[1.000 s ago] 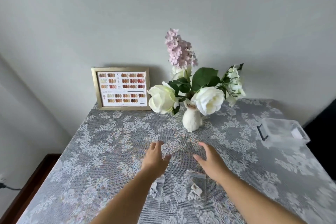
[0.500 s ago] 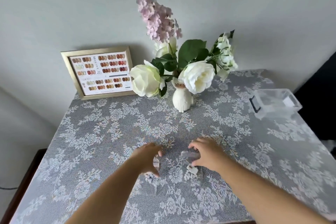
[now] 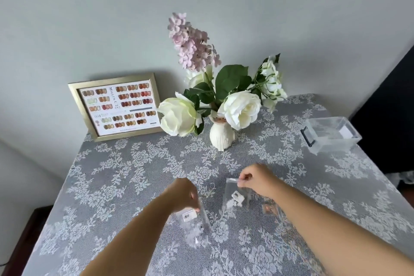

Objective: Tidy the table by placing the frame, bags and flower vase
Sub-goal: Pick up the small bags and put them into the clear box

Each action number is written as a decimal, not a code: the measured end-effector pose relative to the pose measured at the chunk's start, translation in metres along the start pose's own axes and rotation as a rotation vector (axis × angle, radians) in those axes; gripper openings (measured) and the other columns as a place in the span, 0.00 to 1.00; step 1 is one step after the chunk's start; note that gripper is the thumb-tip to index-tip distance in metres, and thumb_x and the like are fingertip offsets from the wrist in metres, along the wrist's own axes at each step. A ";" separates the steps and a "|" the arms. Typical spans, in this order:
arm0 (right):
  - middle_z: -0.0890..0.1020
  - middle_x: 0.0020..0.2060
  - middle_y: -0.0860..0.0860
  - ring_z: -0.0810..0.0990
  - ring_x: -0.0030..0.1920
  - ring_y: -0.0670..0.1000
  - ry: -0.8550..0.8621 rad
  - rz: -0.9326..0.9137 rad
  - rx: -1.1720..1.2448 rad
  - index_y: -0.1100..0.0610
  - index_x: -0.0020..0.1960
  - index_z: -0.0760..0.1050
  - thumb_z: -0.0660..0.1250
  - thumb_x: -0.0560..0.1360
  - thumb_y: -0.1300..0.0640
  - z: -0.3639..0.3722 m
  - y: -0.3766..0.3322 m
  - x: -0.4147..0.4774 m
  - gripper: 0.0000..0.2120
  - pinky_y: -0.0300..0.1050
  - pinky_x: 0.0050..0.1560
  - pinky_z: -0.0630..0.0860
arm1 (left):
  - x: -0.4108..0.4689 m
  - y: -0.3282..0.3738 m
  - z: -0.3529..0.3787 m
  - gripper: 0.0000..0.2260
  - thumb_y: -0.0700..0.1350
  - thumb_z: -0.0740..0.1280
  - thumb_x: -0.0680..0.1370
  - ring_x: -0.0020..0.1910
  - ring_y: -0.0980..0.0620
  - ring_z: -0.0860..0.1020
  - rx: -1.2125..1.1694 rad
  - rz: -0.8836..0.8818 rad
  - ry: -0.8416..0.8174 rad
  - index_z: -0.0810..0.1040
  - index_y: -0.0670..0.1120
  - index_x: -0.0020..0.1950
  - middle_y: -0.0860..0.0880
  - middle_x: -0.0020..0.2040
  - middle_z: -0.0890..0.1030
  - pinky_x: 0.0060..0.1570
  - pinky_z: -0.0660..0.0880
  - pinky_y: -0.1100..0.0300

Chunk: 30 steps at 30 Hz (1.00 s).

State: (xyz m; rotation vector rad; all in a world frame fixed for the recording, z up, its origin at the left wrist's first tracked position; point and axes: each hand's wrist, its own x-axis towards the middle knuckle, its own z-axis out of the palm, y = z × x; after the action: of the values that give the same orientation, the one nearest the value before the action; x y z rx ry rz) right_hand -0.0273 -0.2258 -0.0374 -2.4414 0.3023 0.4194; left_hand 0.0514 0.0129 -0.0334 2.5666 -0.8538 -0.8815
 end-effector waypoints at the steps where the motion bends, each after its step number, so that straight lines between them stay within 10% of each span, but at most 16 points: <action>1: 0.81 0.34 0.48 0.71 0.25 0.42 0.045 0.026 0.015 0.56 0.46 0.79 0.68 0.72 0.57 -0.012 0.000 0.000 0.04 0.32 0.25 0.68 | 0.005 0.008 -0.010 0.05 0.47 0.72 0.69 0.38 0.62 0.76 -0.040 0.027 0.022 0.81 0.46 0.40 0.51 0.42 0.83 0.50 0.71 0.68; 9: 0.83 0.35 0.53 0.71 0.23 0.44 0.376 0.215 0.127 0.60 0.48 0.81 0.65 0.74 0.58 -0.098 0.040 -0.019 0.08 0.32 0.23 0.67 | 0.058 0.080 -0.040 0.04 0.50 0.71 0.71 0.27 0.61 0.74 -0.340 0.158 0.230 0.79 0.54 0.36 0.55 0.33 0.81 0.29 0.73 0.72; 17: 0.84 0.44 0.56 0.81 0.43 0.52 0.701 0.335 0.127 0.62 0.43 0.81 0.66 0.72 0.65 -0.175 0.122 -0.036 0.05 0.44 0.47 0.76 | 0.115 0.173 -0.018 0.06 0.48 0.68 0.74 0.21 0.63 0.69 -0.497 0.201 0.272 0.78 0.55 0.36 0.52 0.33 0.81 0.22 0.69 0.72; 21: 0.83 0.37 0.55 0.76 0.30 0.46 0.776 0.407 0.105 0.58 0.32 0.76 0.63 0.72 0.66 -0.209 0.169 -0.032 0.11 0.40 0.31 0.73 | 0.147 0.217 -0.008 0.04 0.49 0.67 0.74 0.16 0.62 0.65 -0.561 0.138 0.299 0.81 0.52 0.45 0.50 0.35 0.82 0.19 0.64 0.72; 30: 0.83 0.38 0.54 0.81 0.40 0.57 0.654 0.519 0.034 0.58 0.40 0.79 0.63 0.72 0.64 -0.233 0.232 -0.002 0.06 0.50 0.40 0.80 | 0.181 0.262 0.010 0.01 0.43 0.70 0.72 0.27 0.59 0.72 -0.657 -0.039 0.463 0.79 0.48 0.41 0.51 0.36 0.81 0.23 0.68 0.72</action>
State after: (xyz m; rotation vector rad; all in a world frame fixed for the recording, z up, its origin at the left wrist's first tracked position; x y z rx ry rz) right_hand -0.0507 -0.5508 0.0093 -2.3793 1.2173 -0.1955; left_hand 0.0455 -0.3047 -0.0072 2.0678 -0.3039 -0.4350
